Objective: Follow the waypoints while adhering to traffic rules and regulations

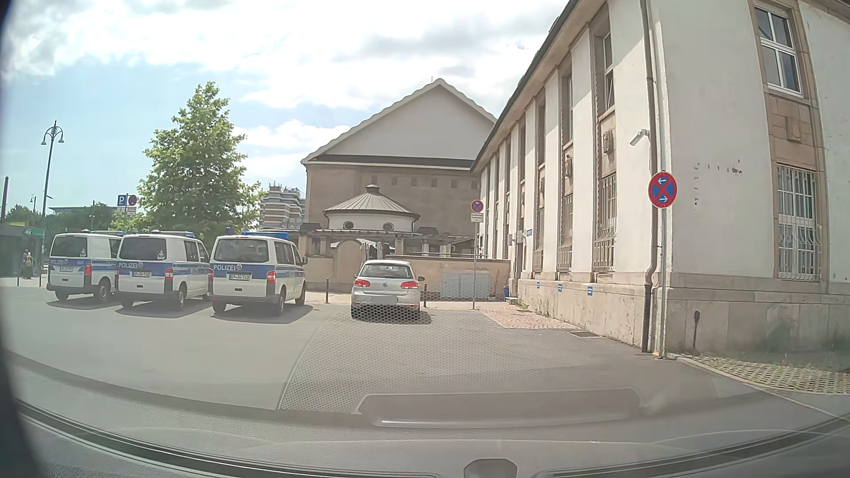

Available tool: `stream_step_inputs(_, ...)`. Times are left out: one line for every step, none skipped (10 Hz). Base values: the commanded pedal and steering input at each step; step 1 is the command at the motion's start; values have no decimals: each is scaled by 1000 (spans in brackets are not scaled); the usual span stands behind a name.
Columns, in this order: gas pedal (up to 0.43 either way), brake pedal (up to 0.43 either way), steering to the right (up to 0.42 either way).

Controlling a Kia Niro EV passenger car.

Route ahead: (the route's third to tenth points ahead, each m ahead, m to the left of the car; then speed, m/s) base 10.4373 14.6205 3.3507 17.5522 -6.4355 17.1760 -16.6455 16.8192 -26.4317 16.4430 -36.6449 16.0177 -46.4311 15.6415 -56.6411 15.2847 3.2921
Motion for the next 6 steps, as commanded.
stream_step_inputs(0,24,-150)
stream_step_inputs(0,24,-171)
stream_step_inputs(0,24,-192)
stream_step_inputs(0,24,-213)
stream_step_inputs(0,24,-242)
stream_step_inputs(0,30,-269)
